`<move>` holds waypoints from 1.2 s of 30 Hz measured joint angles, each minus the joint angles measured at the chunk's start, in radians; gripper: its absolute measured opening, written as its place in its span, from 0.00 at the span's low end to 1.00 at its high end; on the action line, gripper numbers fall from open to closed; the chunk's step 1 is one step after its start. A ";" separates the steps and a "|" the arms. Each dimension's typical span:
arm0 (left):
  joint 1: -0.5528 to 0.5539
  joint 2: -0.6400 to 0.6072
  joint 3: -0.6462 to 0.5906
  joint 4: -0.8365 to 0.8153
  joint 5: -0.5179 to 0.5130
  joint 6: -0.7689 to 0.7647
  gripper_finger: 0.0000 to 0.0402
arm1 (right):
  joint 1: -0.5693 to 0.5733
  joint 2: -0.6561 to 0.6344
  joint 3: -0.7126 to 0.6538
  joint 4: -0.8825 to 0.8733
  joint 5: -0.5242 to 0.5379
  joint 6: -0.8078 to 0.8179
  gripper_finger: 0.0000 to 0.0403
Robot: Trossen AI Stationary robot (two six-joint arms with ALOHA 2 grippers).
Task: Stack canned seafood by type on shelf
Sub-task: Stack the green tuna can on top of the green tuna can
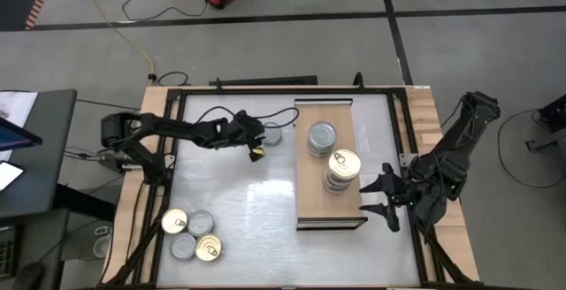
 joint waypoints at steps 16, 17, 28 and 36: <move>-0.030 0.078 0.003 -0.078 0.011 -0.113 0.01 | 0.000 0.000 0.000 0.001 0.000 -0.007 0.65; -0.036 0.071 0.003 -0.097 0.008 -0.125 0.01 | 0.000 0.000 0.000 0.001 0.000 -0.006 0.65; -0.149 0.024 0.001 -0.272 -0.100 -0.221 0.00 | 0.000 0.000 0.000 0.038 0.000 -0.007 0.65; -0.225 -0.056 -0.006 -0.298 -0.227 -0.120 0.00 | 0.000 0.000 0.000 0.039 0.000 -0.009 0.65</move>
